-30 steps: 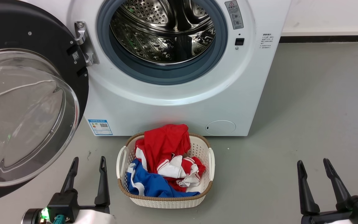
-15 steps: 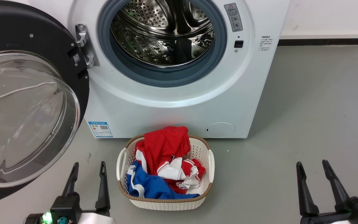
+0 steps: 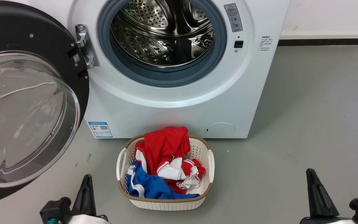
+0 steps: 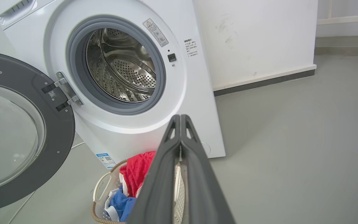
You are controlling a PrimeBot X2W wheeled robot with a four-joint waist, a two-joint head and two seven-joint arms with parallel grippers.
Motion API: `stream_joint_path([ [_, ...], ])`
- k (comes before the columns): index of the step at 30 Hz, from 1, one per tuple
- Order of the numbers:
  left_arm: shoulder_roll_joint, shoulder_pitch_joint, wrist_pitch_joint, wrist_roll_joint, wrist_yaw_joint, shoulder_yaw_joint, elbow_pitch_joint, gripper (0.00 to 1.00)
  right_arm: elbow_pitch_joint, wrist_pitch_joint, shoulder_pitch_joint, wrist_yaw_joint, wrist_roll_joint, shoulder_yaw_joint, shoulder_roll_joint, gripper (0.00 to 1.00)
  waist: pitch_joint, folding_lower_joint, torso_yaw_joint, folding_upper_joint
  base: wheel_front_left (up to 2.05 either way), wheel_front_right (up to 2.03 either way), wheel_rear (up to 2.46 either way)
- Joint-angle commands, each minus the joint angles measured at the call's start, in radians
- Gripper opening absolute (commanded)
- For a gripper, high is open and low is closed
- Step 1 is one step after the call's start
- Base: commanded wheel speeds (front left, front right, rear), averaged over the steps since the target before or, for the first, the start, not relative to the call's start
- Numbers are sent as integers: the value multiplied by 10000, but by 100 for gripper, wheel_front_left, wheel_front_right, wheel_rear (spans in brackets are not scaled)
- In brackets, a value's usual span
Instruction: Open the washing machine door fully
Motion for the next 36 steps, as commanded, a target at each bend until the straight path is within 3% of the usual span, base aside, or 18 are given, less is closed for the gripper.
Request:
stream_joint_path([
  [1, 15, -295, 68, -391, -43, 57, -110, 0, -69, 58, -298, 0, 420, 6, -98, 0, 0, 0, -1, 0, 0, 0, 0],
  [36, 20, -1056, 1403, -6173, -598, 408, 375, 0, 963, 1213, -1420, -1, 6122, -61, -313, 0, -8, 0, -10, 0, 0, 0, 0],
])
